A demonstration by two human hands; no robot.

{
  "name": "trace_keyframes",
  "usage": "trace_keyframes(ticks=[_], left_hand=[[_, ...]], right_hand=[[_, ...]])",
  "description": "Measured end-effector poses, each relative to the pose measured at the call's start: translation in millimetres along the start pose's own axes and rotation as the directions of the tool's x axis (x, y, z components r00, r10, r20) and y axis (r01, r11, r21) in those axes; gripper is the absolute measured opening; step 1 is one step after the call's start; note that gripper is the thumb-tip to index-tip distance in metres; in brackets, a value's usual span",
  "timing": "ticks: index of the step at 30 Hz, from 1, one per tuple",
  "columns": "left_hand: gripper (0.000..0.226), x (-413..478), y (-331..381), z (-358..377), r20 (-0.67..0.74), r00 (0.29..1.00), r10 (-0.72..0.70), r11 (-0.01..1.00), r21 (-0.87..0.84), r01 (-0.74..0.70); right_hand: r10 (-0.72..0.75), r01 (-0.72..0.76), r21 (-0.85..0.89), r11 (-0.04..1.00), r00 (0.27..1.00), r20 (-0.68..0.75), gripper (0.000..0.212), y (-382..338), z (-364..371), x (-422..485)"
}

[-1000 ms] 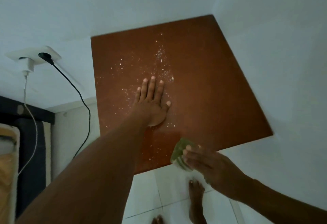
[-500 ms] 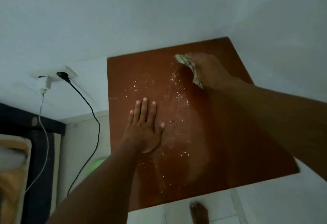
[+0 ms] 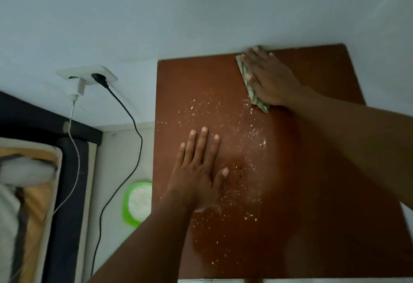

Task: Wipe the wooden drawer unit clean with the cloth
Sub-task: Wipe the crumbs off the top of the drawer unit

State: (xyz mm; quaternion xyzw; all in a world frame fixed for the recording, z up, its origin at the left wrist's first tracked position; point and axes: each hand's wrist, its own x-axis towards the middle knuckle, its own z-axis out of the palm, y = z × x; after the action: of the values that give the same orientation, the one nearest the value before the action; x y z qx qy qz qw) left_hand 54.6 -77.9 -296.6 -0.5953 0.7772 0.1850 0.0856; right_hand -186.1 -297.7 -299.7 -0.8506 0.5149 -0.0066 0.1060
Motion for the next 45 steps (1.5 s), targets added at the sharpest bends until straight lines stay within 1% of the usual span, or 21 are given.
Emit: trace_keyframes(ticks=[2, 6, 10, 15, 17, 18, 21, 23, 24, 25, 26, 27, 28, 29, 31, 34, 38, 40, 42, 43, 45], left_hand=[[0.074, 0.2, 0.1, -0.8, 0.012, 1.0, 0.0, 1.0, 0.004, 0.0], [0.074, 1.2, -1.0, 1.3, 0.014, 1.0, 0.0, 1.0, -0.002, 0.0], [0.074, 3.8, -3.7, 3.0, 0.036, 0.999, 0.016, 1.0, -0.02, -0.015], [0.074, 7.2, -5.6, 2.1, 0.072, 0.997, 0.041, 0.999, -0.008, -0.041], [0.075, 7.4, -5.8, 0.3, 0.089, 0.995, 0.041, 0.999, -0.006, -0.041], [0.075, 7.8, -6.2, -0.2, 0.09, 0.995, 0.043, 0.999, -0.006, -0.042], [0.076, 8.2, -6.6, -0.3, 0.096, 0.994, 0.049, 0.999, -0.005, -0.048], [0.077, 8.9, -6.2, 0.0, 0.083, 0.995, 0.055, 0.998, -0.009, -0.054], [0.077, 8.4, -6.6, -0.1, 0.071, 0.995, 0.063, 0.998, -0.016, -0.062], [0.077, 7.2, -7.9, 0.3, 0.055, 0.995, 0.078, 0.997, -0.025, -0.077], [0.077, 5.1, -10.7, 0.9, 0.033, 0.994, 0.1, 0.995, -0.033, -0.099], [0.076, 1.6, -15.1, 2.6, 0.009, 0.992, 0.124, 0.992, -0.035, -0.124], [0.075, -2.4, -21.3, 5.4, -0.021, 0.989, 0.145, 0.989, -0.027, -0.145], [0.074, -6.6, -28.8, 8.4, -0.053, 0.987, 0.155, 0.988, -0.012, -0.156], [0.073, -13.0, -41.1, 13.2, -0.089, 0.985, 0.15, 0.989, 0.02, -0.148], [0.073, -11.8, -44.2, 14.8, -0.084, 0.988, 0.13, 0.991, 0.034, -0.128], [0.072, -11.2, -40.9, 14.0, -0.098, 0.989, 0.112, 0.993, 0.032, -0.109], [0.071, -13.0, -40.8, 13.7, -0.116, 0.988, 0.103, 0.995, 0.029, -0.1], [0.071, -14.2, -39.4, 13.7, -0.118, 0.988, 0.096, 0.995, 0.022, -0.094], [0.07, -14.2, -38.8, 14.1, -0.118, 0.989, 0.094, 0.996, 0.024, -0.092], [0.07, -13.7, -38.9, 14.7, -0.117, 0.989, 0.09, 0.996, 0.025, -0.088]], right_hand=[[0.011, -0.011, -0.018, 1.0, 1.0, 0.003, 0.06, -6.4, 5.6, -6.2], [-0.057, 0.058, -0.048, 0.997, 0.998, 0.021, 0.059, -25.8, 15.3, -51.6], [-0.077, 0.082, -0.098, 0.992, 0.996, 0.051, 0.061, -62.5, 30.2, -131.1], [-0.092, 0.099, -0.067, 0.993, 0.991, 0.094, 0.061, -141.1, 51.3, -243.8], [-0.14, 0.139, 0.034, 0.99, 0.989, 0.044, 0.062, -183.1, 66.2, -291.2], [-0.147, 0.149, 0.109, 0.983, 0.989, -0.021, 0.062, -203.1, 76.2, -314.1], [-0.12, 0.147, 0.288, 0.946, 0.987, -0.109, 0.062, -252.9, 95.3, -365.5], [-0.089, 0.114, 0.391, 0.913, 0.993, -0.082, 0.039, -268.8, 92.4, -376.4], [-0.07, 0.115, 0.424, 0.899, 0.99, -0.12, 0.032, -268.5, 87.4, -374.8], [-0.026, 0.091, 0.428, 0.899, 0.987, -0.156, 0.032, -266.2, 79.2, -367.3], [0.055, 0.008, 0.406, 0.914, 0.988, -0.143, 0.034, -259.7, 63.9, -354.4], [0.123, -0.033, 0.422, 0.906, 0.974, -0.188, 0.035, -252.0, 47.0, -338.5], [0.233, -0.09, 0.504, 0.859, 0.945, -0.229, 0.035, -241.3, 31.6, -317.6], [0.309, -0.096, 0.537, 0.838, 0.894, -0.324, 0.033, -226.1, 24.1, -294.8], [0.399, -0.157, 0.512, 0.844, 0.823, -0.404, 0.037, -188.8, 10.3, -241.1], [0.472, -0.259, 0.495, 0.829, 0.8, -0.371, 0.046, -131.2, -9.9, -161.0], [0.425, -0.299, 0.39, 0.871, 0.857, -0.291, 0.05, -89.5, -17.7, -80.8], [0.335, -0.236, 0.37, 0.898, 0.914, -0.228, 0.049, -88.9, -10.0, -50.0], [0.182, -0.137, 0.295, 0.946, 0.975, -0.131, 0.05, -90.8, 6.0, -30.3], [0.112, -0.089, 0.225, 0.97, 0.99, -0.091, 0.052, -90.5, 14.7, -26.0], [0.039, -0.034, 0.076, 0.997, 0.997, -0.067, 0.054, -87.8, 27.4, -24.7]])
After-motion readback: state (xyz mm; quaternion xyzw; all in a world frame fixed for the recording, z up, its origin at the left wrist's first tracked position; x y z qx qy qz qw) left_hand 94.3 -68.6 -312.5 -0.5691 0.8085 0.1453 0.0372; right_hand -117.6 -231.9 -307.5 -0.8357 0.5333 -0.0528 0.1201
